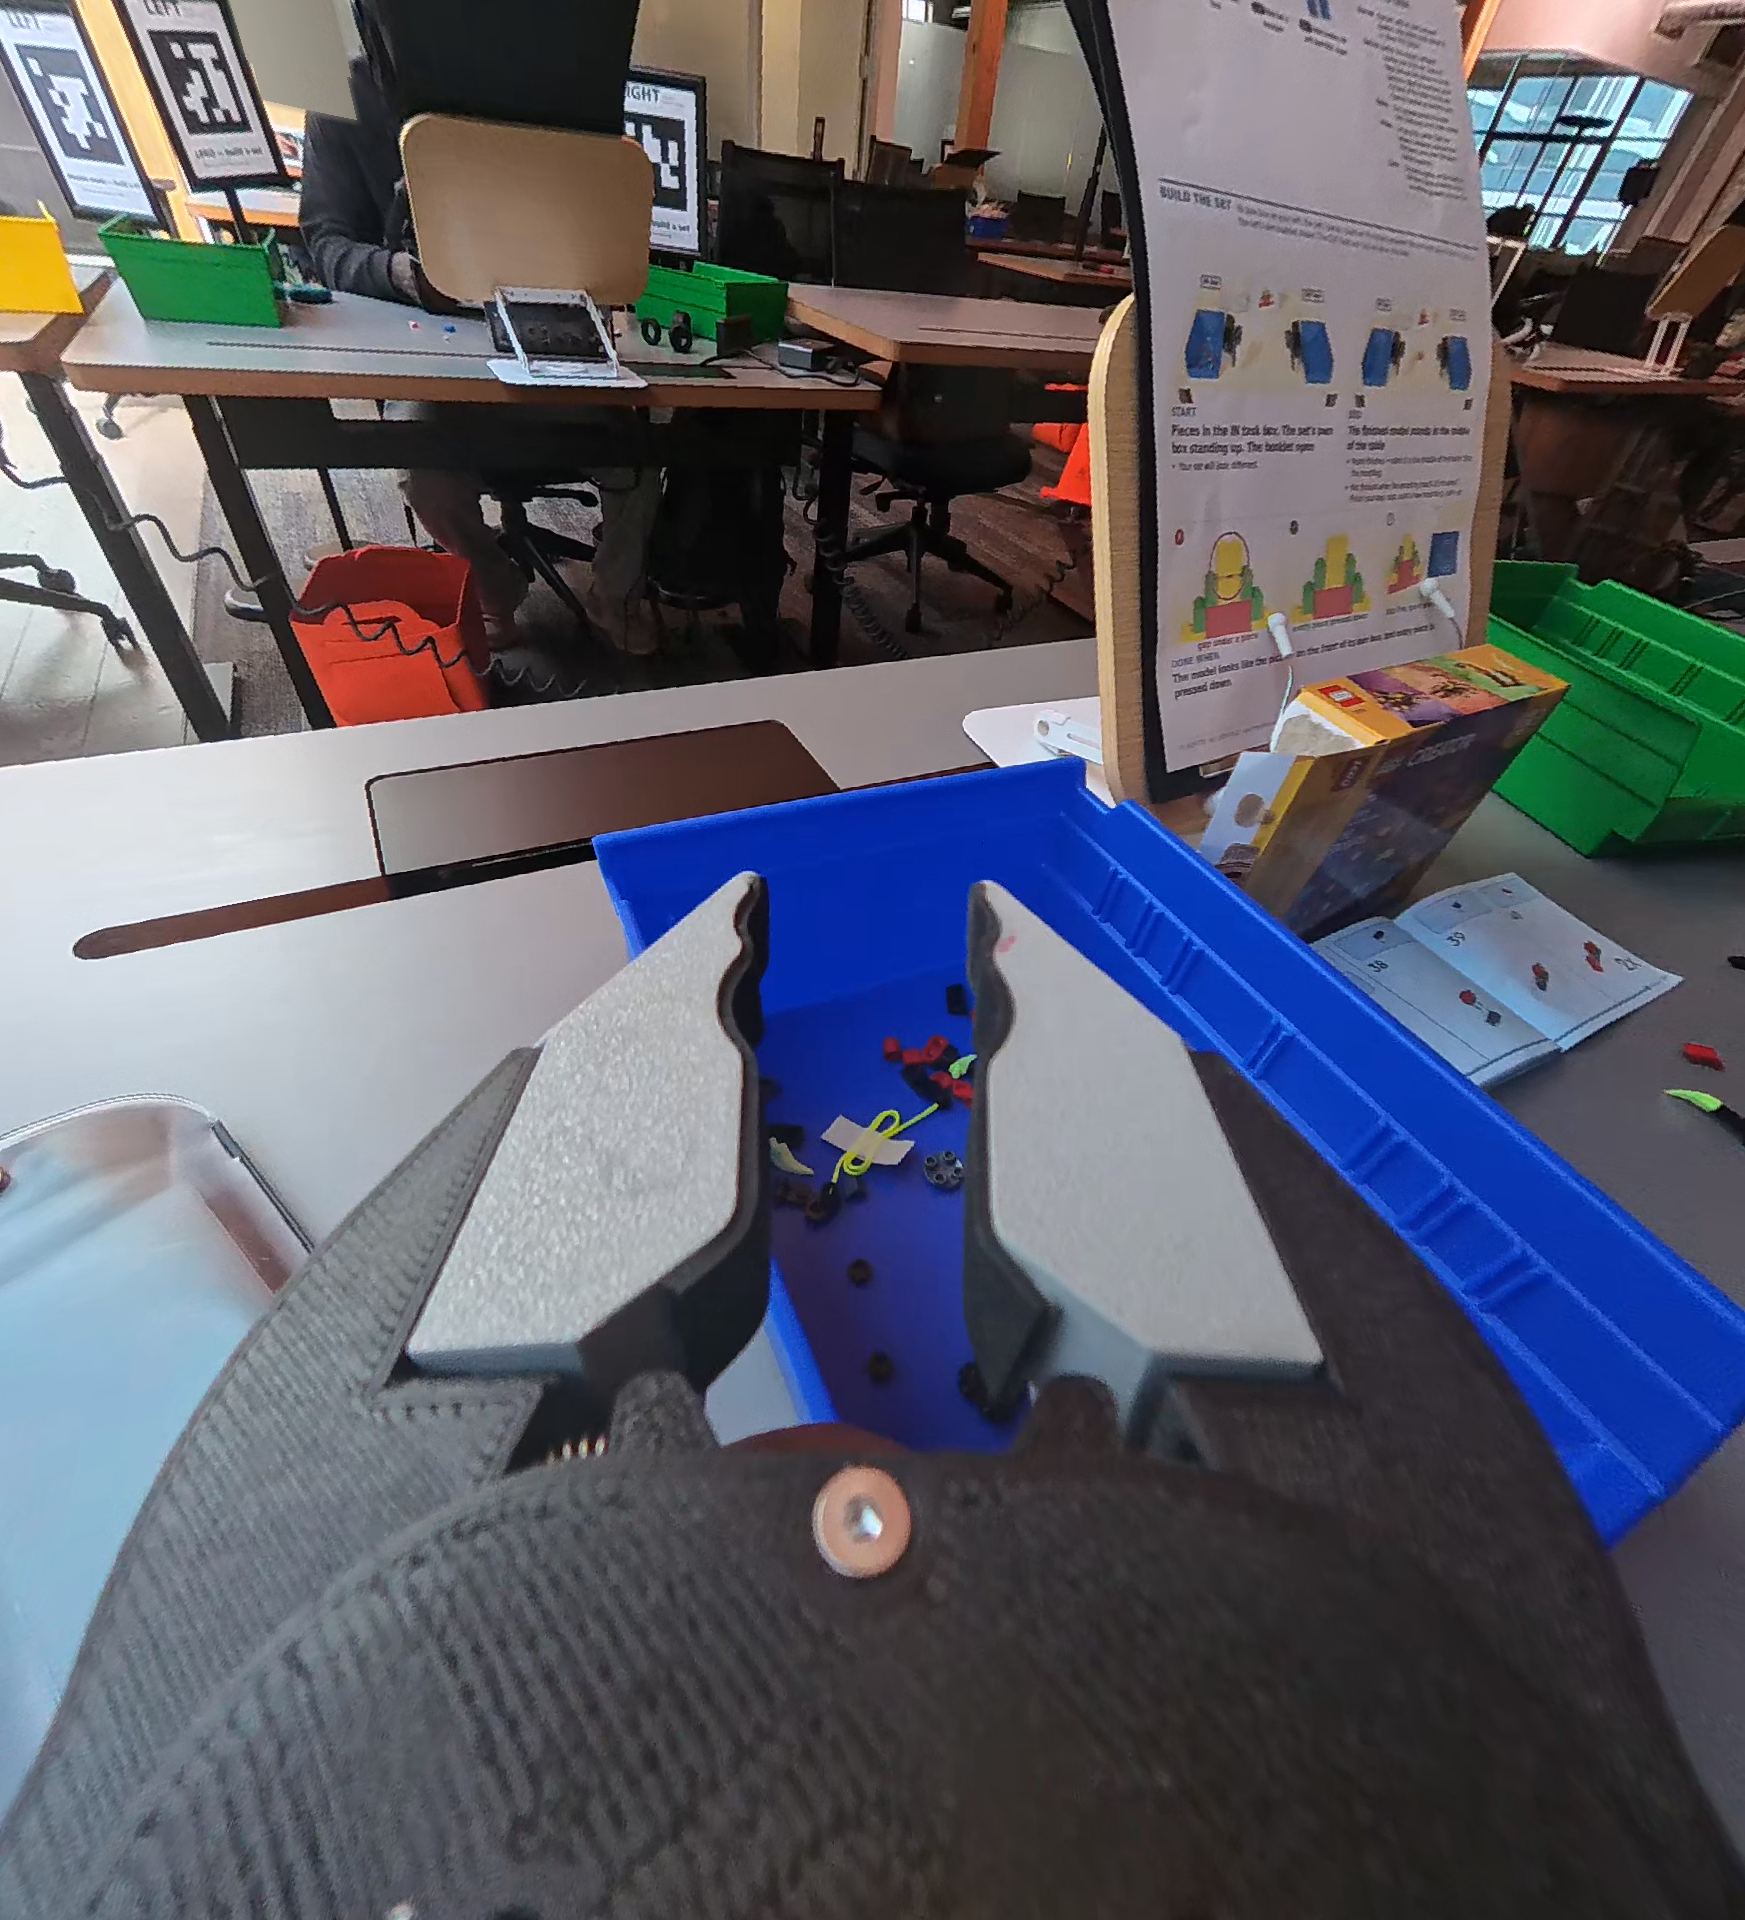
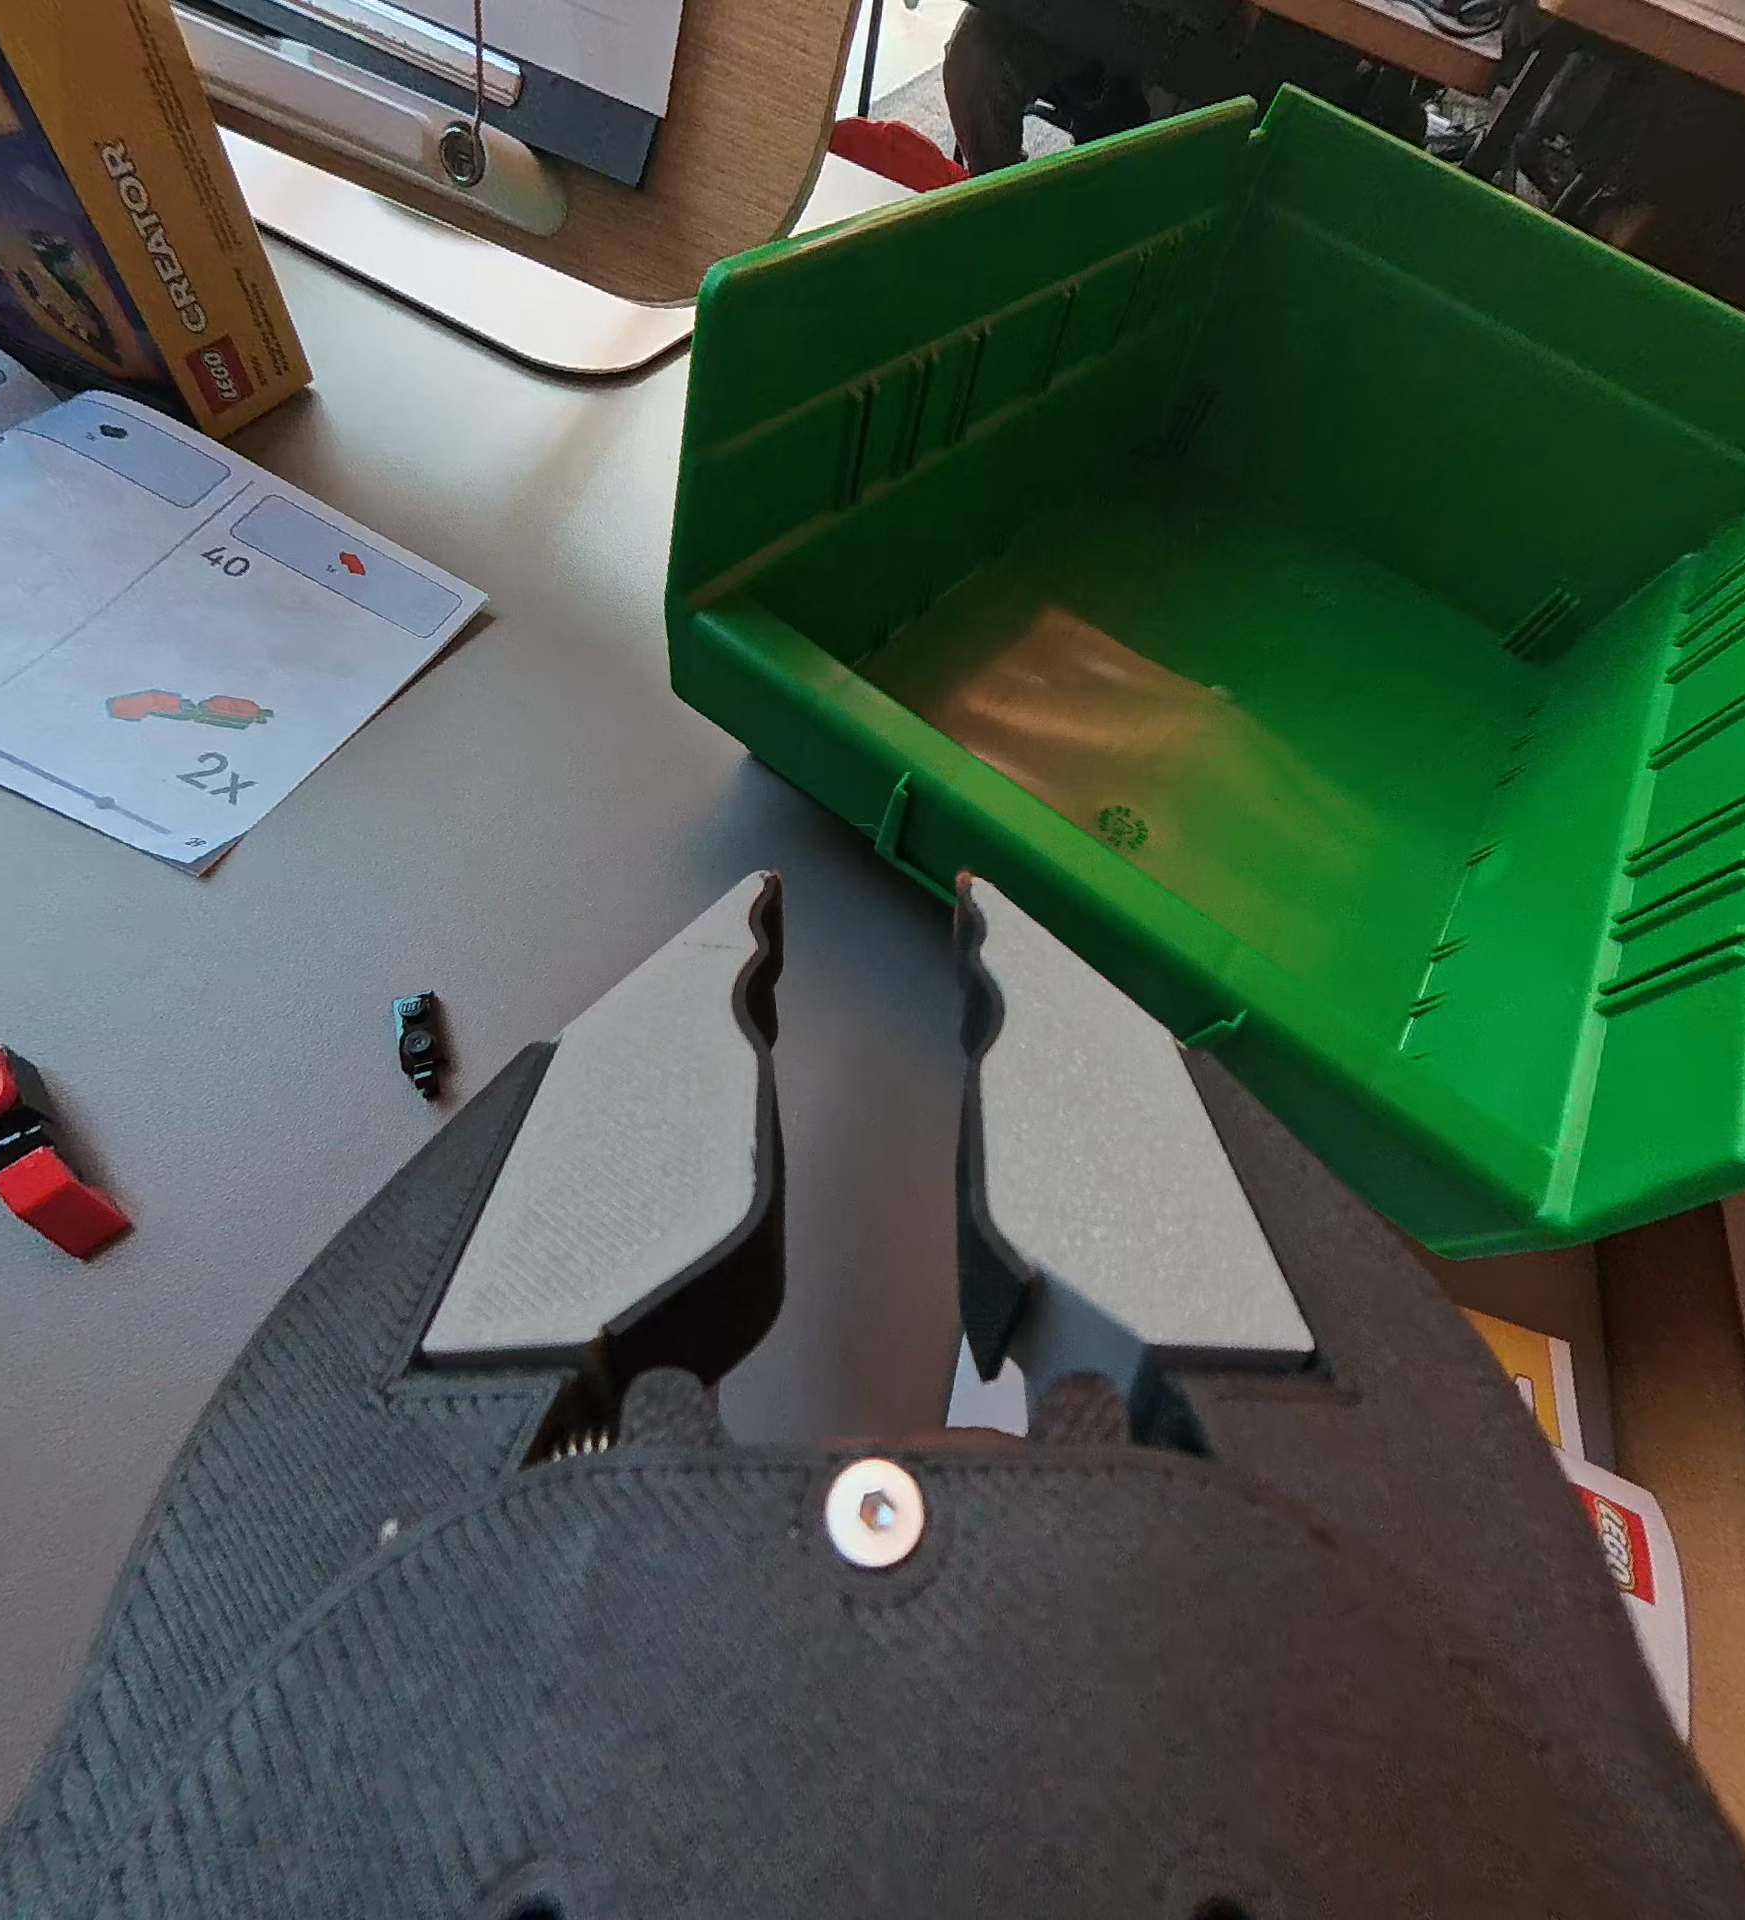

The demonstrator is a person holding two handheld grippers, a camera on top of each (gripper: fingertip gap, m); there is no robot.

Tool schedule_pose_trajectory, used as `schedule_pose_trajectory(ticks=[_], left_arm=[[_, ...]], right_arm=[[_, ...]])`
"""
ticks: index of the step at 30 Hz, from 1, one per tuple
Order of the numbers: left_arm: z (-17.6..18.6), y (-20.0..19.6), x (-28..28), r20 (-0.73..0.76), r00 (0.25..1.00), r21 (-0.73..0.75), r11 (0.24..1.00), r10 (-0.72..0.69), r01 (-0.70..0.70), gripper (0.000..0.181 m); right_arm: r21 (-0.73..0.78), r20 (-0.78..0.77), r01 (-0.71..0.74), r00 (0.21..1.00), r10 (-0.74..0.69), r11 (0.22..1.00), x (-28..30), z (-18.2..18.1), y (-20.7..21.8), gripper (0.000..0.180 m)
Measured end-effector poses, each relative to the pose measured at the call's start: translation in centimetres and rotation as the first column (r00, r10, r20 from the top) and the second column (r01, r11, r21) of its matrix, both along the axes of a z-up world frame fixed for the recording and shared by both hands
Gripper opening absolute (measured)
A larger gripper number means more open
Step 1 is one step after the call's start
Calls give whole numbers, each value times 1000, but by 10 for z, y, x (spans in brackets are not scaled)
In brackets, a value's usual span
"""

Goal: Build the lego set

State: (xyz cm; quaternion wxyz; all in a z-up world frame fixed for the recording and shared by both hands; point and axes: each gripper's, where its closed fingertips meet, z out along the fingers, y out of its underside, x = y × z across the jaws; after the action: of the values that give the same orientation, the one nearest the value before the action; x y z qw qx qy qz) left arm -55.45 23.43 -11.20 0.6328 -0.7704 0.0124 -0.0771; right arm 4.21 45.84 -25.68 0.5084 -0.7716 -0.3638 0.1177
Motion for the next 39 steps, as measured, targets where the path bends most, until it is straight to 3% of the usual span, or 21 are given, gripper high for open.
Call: schedule_pose_trajectory(ticks=[39], left_arm=[[-2, 0, 3, -7, 1000, 4, 1000, -12, 12, 37]], right_arm=[[13, 14, -5, 1000, 5, 1000, -3, 0, 1, 28]])
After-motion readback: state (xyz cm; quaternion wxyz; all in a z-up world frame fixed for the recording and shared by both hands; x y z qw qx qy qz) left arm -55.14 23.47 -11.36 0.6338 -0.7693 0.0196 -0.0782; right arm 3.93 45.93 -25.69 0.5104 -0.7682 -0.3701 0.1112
